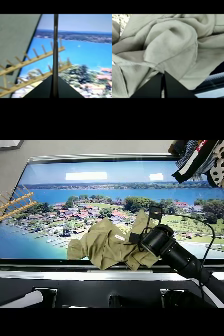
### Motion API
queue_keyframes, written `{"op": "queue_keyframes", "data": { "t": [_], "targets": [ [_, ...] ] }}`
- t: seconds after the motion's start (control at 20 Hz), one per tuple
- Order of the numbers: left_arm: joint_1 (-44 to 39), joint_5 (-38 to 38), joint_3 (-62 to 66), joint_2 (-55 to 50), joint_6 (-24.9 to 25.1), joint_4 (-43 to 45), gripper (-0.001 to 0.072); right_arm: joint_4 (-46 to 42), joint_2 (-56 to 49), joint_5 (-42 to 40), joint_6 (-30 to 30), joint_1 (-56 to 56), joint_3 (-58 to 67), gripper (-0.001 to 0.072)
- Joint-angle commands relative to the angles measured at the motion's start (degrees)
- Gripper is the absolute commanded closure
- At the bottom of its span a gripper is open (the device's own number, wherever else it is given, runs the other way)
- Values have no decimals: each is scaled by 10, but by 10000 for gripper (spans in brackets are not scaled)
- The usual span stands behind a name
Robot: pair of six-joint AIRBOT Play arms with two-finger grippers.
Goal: Fold the clothes and pants, and hang the long-sleeved shirts on hangers.
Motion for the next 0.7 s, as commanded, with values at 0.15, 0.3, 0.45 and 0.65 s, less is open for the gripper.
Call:
{"op": "queue_keyframes", "data": {
  "t": [0.15, 0.3, 0.45, 0.65],
  "targets": [
    [-216, -82, -290, 242, 64, -57, 694, -18, 0, 5, -5, 0, 0, 685],
    [-322, -167, -405, 363, 85, -63, 691, -18, 0, 5, -6, 0, 0, 685],
    [-402, -190, -468, 456, 62, -75, 691, -19, 0, 6, -6, 0, 0, 685],
    [-440, -216, -495, 541, 44, -75, 691, -29, 0, 22, -5, 0, 0, 685]
  ]
}}
